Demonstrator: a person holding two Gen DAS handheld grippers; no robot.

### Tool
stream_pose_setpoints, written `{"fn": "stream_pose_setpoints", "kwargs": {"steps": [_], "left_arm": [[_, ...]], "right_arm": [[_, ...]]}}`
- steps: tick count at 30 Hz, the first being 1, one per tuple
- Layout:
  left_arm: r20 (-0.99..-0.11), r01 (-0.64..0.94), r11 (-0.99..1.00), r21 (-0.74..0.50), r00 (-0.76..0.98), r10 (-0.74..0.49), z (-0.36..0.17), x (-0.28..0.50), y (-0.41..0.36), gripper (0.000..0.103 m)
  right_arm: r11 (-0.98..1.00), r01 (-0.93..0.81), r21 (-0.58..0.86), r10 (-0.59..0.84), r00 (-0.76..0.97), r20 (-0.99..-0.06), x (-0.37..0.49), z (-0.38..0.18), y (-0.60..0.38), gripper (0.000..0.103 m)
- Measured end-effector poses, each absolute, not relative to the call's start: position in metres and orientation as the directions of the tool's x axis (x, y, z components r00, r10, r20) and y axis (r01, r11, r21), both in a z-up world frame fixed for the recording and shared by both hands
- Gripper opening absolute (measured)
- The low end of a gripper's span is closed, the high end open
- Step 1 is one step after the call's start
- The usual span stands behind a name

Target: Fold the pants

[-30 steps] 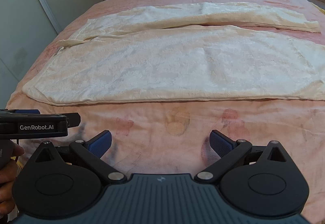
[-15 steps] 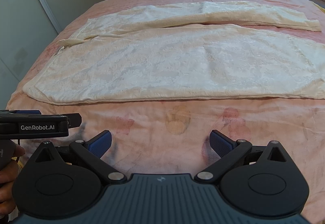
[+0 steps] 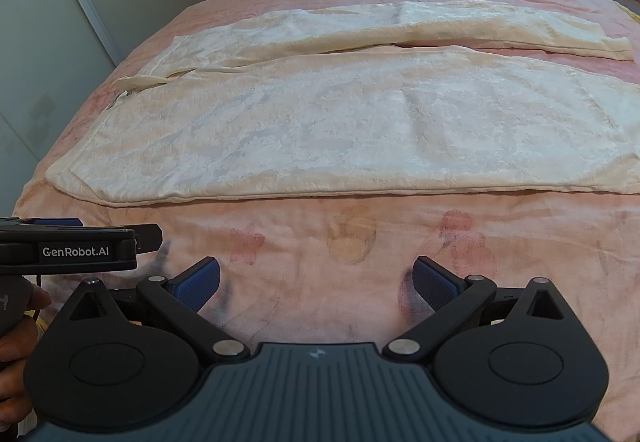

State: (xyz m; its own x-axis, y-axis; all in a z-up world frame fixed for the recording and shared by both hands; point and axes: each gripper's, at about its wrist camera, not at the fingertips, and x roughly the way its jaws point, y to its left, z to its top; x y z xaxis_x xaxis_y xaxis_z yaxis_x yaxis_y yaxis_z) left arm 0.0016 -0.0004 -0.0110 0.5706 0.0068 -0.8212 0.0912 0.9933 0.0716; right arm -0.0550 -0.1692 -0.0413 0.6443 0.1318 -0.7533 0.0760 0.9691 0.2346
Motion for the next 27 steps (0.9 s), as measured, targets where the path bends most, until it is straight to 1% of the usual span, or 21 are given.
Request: {"fn": "stream_pose_setpoints", "kwargs": {"steps": [9, 12, 14, 15, 18, 20, 21, 22, 25, 27], "left_arm": [[-0.828, 0.090, 0.994, 0.067, 0.561, 0.005, -0.015, 0.004, 0.000, 0.101], [-0.817, 0.091, 0.994, 0.061, 0.576, -0.002, -0.010, 0.006, 0.003, 0.098], [-0.787, 0.089, 0.995, 0.050, 0.616, -0.015, 0.000, 0.007, 0.007, 0.099], [-0.769, 0.089, 0.995, 0.053, 0.639, -0.016, 0.005, 0.009, 0.010, 0.100], [-0.721, 0.090, 0.991, 0.098, 0.693, 0.008, 0.017, 0.018, 0.012, 0.101], [-0.703, 0.081, 0.988, 0.133, 0.710, 0.036, 0.022, 0.031, 0.015, 0.101], [-0.696, 0.076, 0.987, 0.144, 0.716, 0.047, 0.023, 0.038, 0.017, 0.101], [-0.693, 0.071, 0.986, 0.149, 0.719, 0.053, 0.025, 0.047, 0.021, 0.101], [-0.703, 0.049, 0.989, 0.138, 0.708, 0.063, 0.026, 0.072, 0.033, 0.101], [-0.717, 0.032, 0.992, 0.119, 0.694, 0.063, 0.025, 0.090, 0.042, 0.101]], "right_arm": [[0.967, 0.078, 0.243, 0.139, 0.641, -0.755, -0.054, -0.043, -0.171, 0.103], [0.963, 0.078, 0.258, 0.148, 0.646, -0.749, -0.051, -0.041, -0.176, 0.103], [0.954, 0.058, 0.293, 0.178, 0.678, -0.714, -0.050, -0.034, -0.182, 0.103], [0.947, 0.038, 0.317, 0.199, 0.706, -0.680, -0.050, -0.029, -0.186, 0.103], [0.933, -0.085, 0.349, 0.271, 0.805, -0.529, -0.043, -0.009, -0.201, 0.103], [0.923, -0.204, 0.325, 0.335, 0.842, -0.424, -0.031, 0.004, -0.208, 0.103], [0.920, -0.255, 0.297, 0.363, 0.841, -0.401, -0.020, 0.009, -0.209, 0.103], [0.916, -0.309, 0.258, 0.392, 0.828, -0.400, -0.007, 0.014, -0.207, 0.103], [0.895, -0.432, 0.109, 0.433, 0.785, -0.443, 0.045, 0.022, -0.199, 0.103], [0.883, -0.464, 0.073, 0.444, 0.772, -0.455, 0.081, 0.025, -0.197, 0.103]]}}
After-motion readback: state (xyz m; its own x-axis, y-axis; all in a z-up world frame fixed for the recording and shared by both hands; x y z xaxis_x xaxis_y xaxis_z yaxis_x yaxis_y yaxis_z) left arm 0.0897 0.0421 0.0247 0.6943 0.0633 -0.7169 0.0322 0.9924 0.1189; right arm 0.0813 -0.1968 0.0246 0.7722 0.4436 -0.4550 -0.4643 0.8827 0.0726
